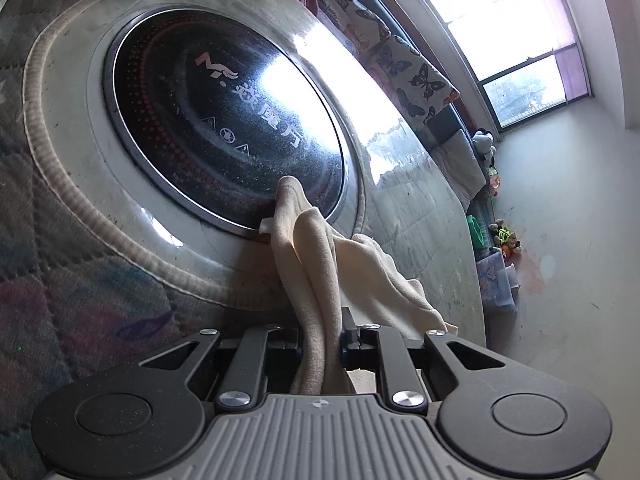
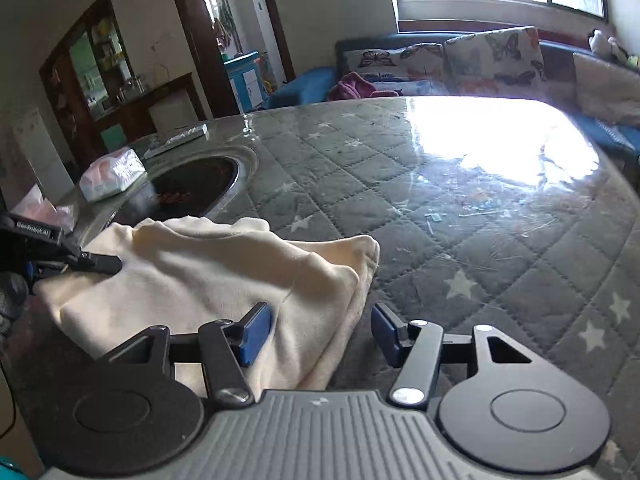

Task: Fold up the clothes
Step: 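Grasp the sweatshirt bundle with the right tool while the left tool holds its edge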

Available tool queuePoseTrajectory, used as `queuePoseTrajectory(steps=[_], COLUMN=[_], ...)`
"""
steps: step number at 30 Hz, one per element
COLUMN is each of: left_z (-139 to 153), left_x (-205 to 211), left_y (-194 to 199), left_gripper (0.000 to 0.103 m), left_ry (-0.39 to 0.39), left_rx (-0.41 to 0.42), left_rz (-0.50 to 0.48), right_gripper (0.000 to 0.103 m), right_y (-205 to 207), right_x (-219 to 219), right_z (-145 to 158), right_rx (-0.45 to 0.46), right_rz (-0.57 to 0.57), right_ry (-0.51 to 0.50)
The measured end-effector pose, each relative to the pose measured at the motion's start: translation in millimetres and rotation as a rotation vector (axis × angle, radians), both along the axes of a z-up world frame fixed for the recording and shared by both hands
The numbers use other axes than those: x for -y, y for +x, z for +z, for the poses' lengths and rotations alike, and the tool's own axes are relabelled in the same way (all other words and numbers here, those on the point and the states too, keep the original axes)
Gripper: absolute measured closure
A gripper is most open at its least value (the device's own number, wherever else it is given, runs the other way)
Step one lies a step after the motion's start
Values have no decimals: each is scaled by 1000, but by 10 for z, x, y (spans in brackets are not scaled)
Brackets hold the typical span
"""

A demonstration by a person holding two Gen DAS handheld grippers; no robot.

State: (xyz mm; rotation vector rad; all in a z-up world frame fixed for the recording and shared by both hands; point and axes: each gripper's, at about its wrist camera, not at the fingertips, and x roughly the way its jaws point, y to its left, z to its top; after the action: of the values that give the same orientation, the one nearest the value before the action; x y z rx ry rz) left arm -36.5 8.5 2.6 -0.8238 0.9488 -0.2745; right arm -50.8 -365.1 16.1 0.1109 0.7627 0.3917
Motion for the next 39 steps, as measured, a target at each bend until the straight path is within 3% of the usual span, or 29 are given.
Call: queuePoseTrajectory(steps=[6, 8, 11, 24, 28, 30, 33, 35, 37, 39], left_z=[11, 15, 20, 28, 33, 41, 50, 55, 53, 52], left_x=[1, 7, 16, 5, 9, 16, 27, 34, 38, 37], left_y=[-1, 2, -9, 12, 21, 28, 31, 31, 33, 35], left_gripper=[85, 85, 85, 84, 84, 84, 84, 85, 84, 84], left_ry=[27, 33, 41, 38, 43, 45, 47, 48, 49, 47], left_rx=[22, 28, 35, 47, 47, 49, 51, 52, 52, 52], left_rz=[-28, -35, -44, -55, -59, -61, -62, -61, -61, -62], right_gripper=[49, 71, 79, 76, 60, 59, 49, 45, 45, 53], right_y=[105, 123, 123, 103, 105, 122, 164, 166, 154, 153], right_x=[35, 29, 31, 10, 26, 35, -1, -83, -163, -203], right_z=[9, 8, -13, -44, -37, -45, -72, -75, -78, -73], right_rx=[-8, -12, -27, -10, 0, 8, 25, 49, 69, 72], right_rz=[-8, -6, -4, -48, -83, -94, -70, -49, -28, -7], right_ry=[70, 83, 117, 159, 157, 149, 152, 102, 54, 30])
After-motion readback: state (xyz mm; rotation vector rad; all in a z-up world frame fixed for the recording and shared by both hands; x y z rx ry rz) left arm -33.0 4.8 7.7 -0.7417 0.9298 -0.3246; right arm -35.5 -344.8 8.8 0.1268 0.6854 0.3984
